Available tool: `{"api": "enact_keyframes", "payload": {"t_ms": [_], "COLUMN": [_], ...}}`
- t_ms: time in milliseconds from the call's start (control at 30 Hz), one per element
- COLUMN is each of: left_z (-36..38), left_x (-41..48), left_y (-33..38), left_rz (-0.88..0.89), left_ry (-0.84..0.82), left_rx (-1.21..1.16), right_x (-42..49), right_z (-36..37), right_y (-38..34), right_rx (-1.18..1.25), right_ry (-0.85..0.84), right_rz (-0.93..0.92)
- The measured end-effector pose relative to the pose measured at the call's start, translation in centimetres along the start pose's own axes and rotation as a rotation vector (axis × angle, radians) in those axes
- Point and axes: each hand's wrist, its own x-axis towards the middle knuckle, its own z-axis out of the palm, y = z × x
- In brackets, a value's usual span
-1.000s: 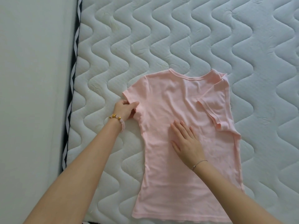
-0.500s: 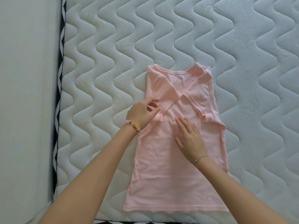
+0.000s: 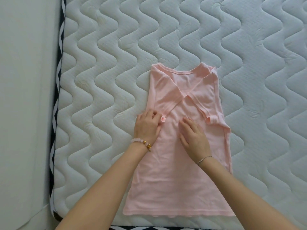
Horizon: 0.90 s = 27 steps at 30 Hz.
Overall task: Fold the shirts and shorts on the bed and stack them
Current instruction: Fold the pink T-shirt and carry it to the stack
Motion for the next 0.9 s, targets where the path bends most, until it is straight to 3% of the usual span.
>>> {"api": "enact_keyframes", "payload": {"t_ms": [200,433,600,900], "left_z": [0.7,1.1,1.4,-0.4], "left_x": [-0.7,-1.2,-0.9,-1.6], "left_y": [-0.5,-0.9,-1.1,-4.7], "left_rz": [0.053,0.037,0.054,0.093], "left_ry": [0.044,0.061,0.147,0.324], "left_rx": [0.017,0.114,0.139,0.054], "right_x": [7.0,17.3,19.1,20.7], "right_z": [-2.9,-2.7,-2.2,-2.1], "right_y": [-1.8,-4.1,-4.1,-5.0], "right_rx": [0.224,0.242,0.352,0.419], "right_ry": [0.198,-0.088,-0.163,-0.246], "right_rz": [0.078,0.197,0.337,0.276]}}
